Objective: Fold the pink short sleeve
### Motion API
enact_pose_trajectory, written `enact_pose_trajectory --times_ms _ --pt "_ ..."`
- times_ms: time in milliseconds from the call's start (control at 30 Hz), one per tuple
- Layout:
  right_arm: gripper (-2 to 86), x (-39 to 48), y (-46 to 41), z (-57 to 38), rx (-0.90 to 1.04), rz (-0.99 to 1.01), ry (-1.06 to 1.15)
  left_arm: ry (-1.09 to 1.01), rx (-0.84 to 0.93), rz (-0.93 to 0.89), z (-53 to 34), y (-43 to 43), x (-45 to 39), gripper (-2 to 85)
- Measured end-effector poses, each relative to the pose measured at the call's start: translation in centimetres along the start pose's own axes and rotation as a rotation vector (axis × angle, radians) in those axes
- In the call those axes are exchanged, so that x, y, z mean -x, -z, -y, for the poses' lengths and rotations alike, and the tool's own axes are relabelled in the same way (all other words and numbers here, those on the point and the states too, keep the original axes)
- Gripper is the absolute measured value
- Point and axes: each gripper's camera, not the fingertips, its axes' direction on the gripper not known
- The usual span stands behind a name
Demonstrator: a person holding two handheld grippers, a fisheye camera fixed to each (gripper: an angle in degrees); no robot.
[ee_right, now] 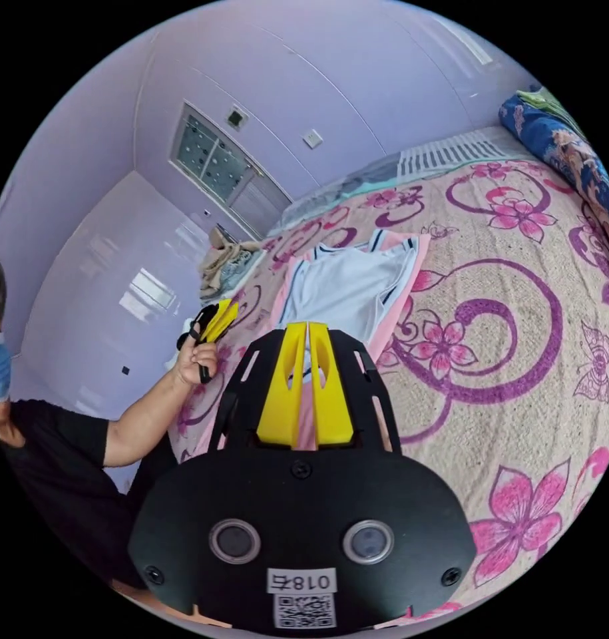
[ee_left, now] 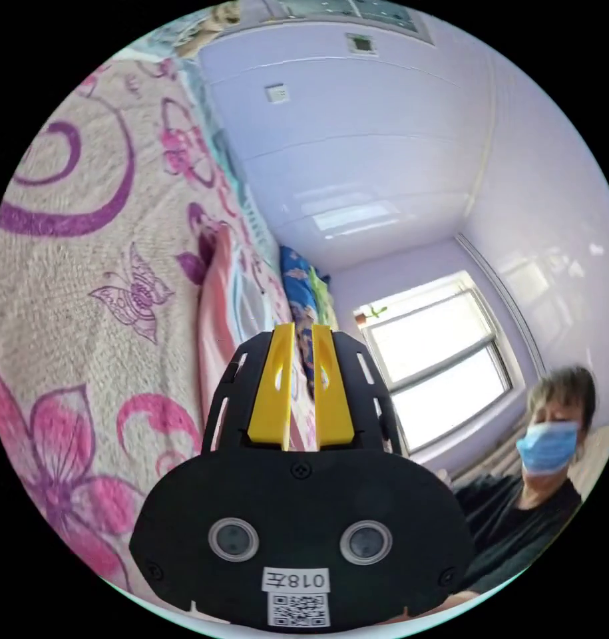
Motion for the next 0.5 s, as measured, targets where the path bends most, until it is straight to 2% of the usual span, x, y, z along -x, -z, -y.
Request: enact_pose_trajectory --times_ms 100,167,233,367,500 --pt "7.2 0.4 5.1 -4.9 0.029 0.128 0.028 -0.177 0.169 -0.009 -4.0 4.2 -5.9 6.8" --pt "8.8 0.5 7.1 -8.6 0.119 0.173 0.024 -0.240 0.324 0.112 -9.0 7.4 -9.2 7.8" --pt "10.4 0.6 8.3 -14.2 0.256 0.189 -0.013 -0.239 0.441 0.226 -12.8 9.1 -10.7 8.4" --pt "11.5 0.0 8.5 -20.9 0.387 0.256 -0.100 -0.197 0.609 0.399 -19.3 10.5 -11.9 10.2" --pt "11.1 -2.6 7.5 -24.8 0.456 0.239 -0.192 -0.122 0.667 0.381 -21.8 8.9 -10.4 11.2"
